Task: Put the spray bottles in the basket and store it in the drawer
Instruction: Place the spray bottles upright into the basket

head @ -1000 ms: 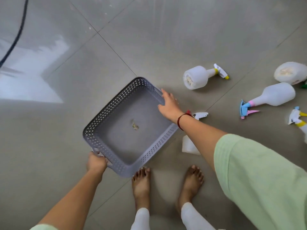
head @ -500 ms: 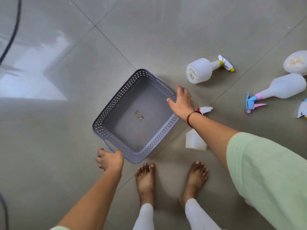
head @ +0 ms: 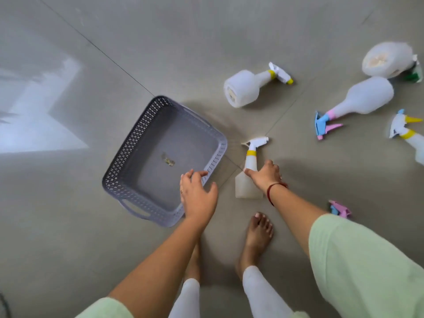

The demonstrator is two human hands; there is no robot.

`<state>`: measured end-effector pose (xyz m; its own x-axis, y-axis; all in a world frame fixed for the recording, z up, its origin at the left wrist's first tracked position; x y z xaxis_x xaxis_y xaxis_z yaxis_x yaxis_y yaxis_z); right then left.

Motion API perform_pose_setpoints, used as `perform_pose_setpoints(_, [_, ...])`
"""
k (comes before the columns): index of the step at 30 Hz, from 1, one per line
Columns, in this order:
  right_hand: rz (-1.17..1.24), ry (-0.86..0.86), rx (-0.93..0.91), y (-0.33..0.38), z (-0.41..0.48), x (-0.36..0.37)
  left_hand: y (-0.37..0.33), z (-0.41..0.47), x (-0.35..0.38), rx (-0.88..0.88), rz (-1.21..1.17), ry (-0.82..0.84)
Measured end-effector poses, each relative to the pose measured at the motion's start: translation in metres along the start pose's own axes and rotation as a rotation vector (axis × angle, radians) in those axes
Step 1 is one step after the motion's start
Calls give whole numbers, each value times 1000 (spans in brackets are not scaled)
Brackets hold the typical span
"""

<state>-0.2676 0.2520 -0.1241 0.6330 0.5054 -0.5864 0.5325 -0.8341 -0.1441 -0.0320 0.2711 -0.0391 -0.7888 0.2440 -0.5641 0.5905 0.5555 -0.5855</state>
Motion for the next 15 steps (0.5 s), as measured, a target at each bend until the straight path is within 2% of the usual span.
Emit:
perform_pose_setpoints(3, [97, 98, -8, -3, 16, 25, 9, 6, 12, -77, -110, 13])
perform_pose_setpoints(6, [125, 148, -40, 1, 22, 41, 16, 7, 9, -21, -17, 25])
perform_pose_setpoints(11, [20, 43, -137, -3, -2, 26, 29, -12, -12, -35, 169, -14])
perform_pose_setpoints(13, [47, 3, -207, -1, -25, 9, 29, -21, -17, -51, 95, -34])
perform_pose_setpoints(15, [45, -3, -317, 2, -53, -7, 24, -28, -21, -78, -86, -52])
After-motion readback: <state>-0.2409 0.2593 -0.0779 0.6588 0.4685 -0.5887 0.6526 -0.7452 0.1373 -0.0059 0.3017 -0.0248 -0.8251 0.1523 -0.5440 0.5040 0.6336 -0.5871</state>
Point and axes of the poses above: each hand's wrist, its own z-axis towards the middle knuckle, its own x-axis out of the palm, y = z × x, the point moved 9 cm from there along z, towards the middle knuckle, and after that the axes turned 14 degrees about x, right-handed, at the moved point
